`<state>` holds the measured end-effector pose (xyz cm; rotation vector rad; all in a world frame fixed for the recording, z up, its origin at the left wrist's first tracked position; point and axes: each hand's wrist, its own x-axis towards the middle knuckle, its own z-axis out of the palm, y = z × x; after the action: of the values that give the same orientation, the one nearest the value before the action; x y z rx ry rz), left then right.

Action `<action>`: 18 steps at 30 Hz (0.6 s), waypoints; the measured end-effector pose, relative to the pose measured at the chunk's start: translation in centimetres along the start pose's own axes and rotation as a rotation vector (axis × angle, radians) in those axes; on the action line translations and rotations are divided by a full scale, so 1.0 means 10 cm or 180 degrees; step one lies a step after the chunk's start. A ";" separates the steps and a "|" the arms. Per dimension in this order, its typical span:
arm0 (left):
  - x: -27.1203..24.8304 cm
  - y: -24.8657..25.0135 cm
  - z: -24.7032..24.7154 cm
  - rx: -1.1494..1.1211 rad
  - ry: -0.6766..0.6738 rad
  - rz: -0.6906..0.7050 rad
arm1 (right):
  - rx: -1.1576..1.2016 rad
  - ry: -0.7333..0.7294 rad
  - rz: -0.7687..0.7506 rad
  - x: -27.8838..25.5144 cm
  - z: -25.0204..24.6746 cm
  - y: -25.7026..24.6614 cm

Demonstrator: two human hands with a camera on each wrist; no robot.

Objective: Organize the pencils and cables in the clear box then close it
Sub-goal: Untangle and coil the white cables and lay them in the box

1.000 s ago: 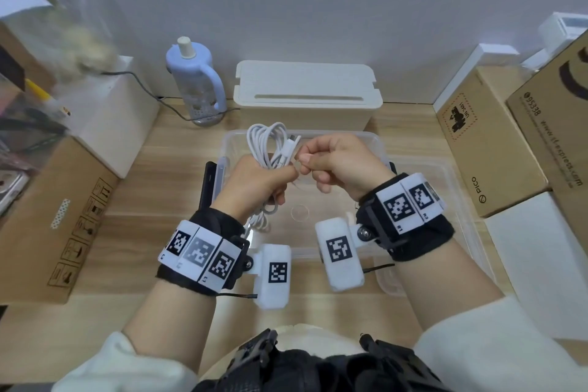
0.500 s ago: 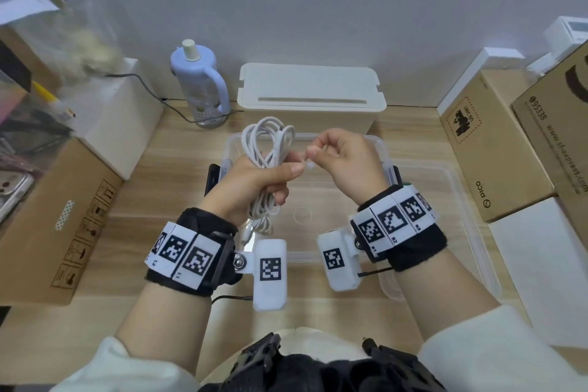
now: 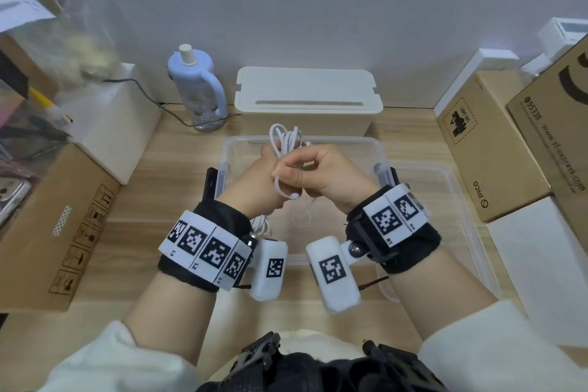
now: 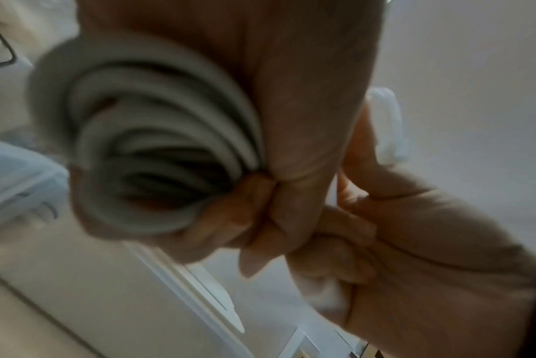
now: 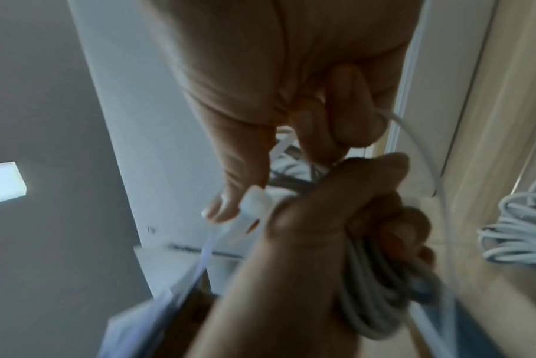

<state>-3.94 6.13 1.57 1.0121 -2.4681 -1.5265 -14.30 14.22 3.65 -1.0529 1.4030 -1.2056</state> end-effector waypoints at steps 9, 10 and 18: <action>0.02 0.07 0.16 0.2216 0.0446 -0.0101 | 0.0765 0.1122 0.0475 0.12 0.13 0.14; 0.03 0.06 0.16 0.2380 0.0524 -0.0001 | 0.0905 0.1172 0.0498 0.14 0.13 0.15; -0.09 0.08 0.15 0.1713 0.0877 0.0412 | 0.1335 0.1335 0.0454 0.13 -0.05 0.11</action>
<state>-4.24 7.98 1.74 1.0098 -2.7196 -0.6363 -14.99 13.14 2.39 -0.4163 1.4180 -1.5863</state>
